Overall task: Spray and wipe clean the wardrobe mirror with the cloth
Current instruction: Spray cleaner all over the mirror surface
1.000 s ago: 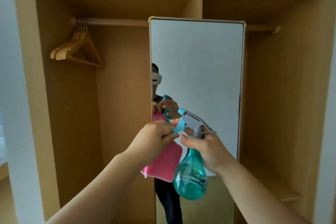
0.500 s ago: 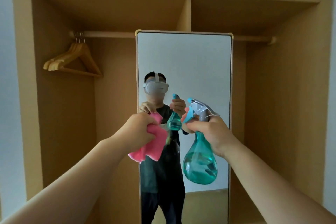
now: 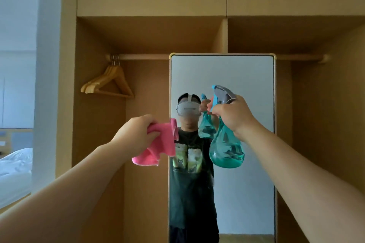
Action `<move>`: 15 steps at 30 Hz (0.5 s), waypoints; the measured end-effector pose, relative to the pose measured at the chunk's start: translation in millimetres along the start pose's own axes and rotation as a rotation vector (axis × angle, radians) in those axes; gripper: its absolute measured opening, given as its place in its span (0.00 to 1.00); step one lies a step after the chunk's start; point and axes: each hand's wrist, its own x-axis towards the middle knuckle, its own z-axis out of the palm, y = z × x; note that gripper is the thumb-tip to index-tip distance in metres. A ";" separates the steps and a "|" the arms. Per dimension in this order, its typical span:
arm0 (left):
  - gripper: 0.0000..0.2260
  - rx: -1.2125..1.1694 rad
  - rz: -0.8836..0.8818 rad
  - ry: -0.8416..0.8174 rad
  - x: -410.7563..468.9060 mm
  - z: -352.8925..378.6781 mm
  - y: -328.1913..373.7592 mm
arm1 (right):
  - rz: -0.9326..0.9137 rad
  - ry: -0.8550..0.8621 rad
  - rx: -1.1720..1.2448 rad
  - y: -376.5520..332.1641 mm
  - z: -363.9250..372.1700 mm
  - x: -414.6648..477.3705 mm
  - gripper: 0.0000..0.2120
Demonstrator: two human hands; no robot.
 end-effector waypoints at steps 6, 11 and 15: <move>0.03 -0.008 -0.016 0.004 -7.2 -5.6 -12.0 | -0.047 0.054 0.034 3.3 -6.4 -5.2 0.09; 0.04 -0.028 -0.026 -0.003 -11.6 -4.2 -17.7 | -0.045 0.025 0.047 3.2 -22.4 -15.2 0.10; 0.04 -0.046 -0.009 -0.019 -14.6 1.8 -19.8 | -0.024 0.057 0.048 6.4 -38.4 -24.3 0.12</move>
